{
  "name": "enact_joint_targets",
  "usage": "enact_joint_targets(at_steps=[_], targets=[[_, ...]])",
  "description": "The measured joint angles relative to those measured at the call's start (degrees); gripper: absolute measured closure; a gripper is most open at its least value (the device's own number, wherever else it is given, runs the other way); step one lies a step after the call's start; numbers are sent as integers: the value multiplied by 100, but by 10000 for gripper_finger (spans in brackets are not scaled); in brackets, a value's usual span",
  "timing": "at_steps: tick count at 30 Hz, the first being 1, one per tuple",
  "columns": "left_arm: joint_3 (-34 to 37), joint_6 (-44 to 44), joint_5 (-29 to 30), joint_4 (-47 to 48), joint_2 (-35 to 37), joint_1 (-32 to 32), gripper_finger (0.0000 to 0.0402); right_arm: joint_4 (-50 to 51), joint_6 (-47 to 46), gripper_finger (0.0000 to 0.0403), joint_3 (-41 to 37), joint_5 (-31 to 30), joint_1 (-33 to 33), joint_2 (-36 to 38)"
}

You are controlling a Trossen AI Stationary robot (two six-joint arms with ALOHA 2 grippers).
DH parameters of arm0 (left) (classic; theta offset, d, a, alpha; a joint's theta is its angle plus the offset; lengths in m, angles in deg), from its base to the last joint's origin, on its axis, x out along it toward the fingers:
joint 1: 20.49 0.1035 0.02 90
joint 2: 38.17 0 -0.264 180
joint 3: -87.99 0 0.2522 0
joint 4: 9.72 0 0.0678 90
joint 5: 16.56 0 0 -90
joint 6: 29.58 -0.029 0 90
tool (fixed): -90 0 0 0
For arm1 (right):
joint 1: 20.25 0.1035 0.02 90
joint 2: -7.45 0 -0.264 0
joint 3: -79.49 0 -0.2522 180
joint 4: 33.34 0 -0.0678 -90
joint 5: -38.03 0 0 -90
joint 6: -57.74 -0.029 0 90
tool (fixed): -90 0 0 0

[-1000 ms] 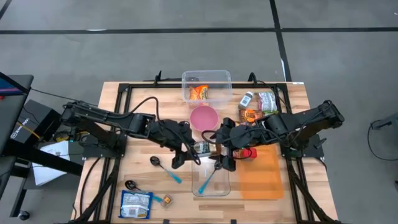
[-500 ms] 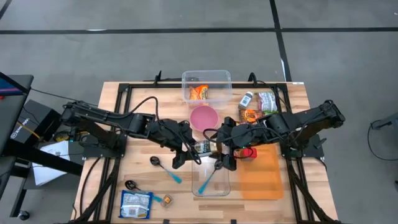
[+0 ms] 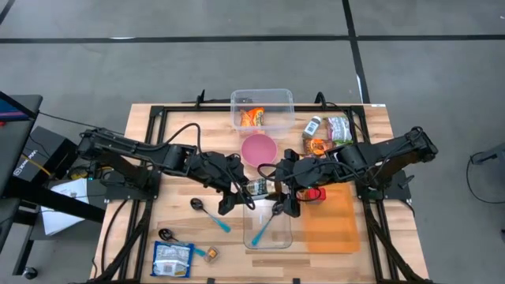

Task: Pick & Place Food Item
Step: Put the gold seasoning bottle into the orange bin

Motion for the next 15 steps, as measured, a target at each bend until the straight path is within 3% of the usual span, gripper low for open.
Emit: enact_joint_targets(at_steps=[7, 15], targets=[[0, 4, 0, 183, 11, 0, 61, 50, -1, 134, -2, 5, 0, -13], [0, -307, 0, 1438, 9, 0, 36, 599, -102, 134, -2, 42, 4, -13]])
